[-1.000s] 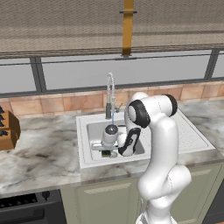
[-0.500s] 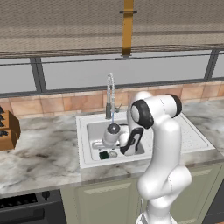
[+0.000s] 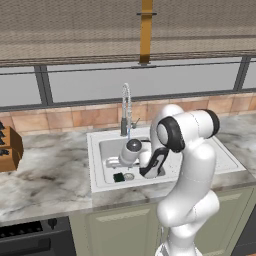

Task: Soak the sponge with water for a few seconds and then drop it inside the sink.

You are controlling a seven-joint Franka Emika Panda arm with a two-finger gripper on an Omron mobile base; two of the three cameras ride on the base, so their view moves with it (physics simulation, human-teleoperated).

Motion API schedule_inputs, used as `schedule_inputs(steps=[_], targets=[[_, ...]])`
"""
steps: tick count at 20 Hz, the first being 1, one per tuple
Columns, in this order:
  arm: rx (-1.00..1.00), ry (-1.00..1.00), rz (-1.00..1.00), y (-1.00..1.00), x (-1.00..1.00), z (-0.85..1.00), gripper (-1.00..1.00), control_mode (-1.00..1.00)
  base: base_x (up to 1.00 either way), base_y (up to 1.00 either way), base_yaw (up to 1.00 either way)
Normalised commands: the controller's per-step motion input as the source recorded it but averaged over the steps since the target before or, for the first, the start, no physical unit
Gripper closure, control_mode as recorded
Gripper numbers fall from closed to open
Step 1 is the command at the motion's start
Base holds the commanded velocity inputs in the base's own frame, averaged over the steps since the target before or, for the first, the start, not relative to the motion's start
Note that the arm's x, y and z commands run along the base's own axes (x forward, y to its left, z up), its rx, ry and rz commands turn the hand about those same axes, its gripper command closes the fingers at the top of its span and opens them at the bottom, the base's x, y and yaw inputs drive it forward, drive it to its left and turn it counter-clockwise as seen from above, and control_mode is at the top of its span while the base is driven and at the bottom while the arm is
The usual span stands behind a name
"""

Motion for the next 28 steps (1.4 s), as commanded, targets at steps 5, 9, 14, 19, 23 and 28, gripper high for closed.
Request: schedule_inputs(steps=[5, 9, 14, 19, 23, 28], targets=[[-0.03, 0.0, 0.04, 0.34, 0.01, 0.51, -1.0, -1.0, 0.0, 0.0, 0.0], [-0.05, 0.0, 0.05, 0.24, 0.24, 0.61, -1.0, -1.0, 0.0, 0.0, 0.0], [-0.06, 0.0, 0.04, 0.05, 0.59, 0.58, -1.0, -1.0, 0.0, 0.0, 0.0], [-0.02, -0.01, 0.04, 0.12, 0.55, 0.46, -1.0, -1.0, 0.0, 0.0, 0.0], [-0.01, 0.0, 0.06, 0.25, 0.19, 0.48, -1.0, -1.0, 0.0, 0.0, 0.0], [-0.01, 0.0, 0.09, 0.37, 0.0, 0.46, -1.0, -1.0, 0.0, 0.0, 0.0]])
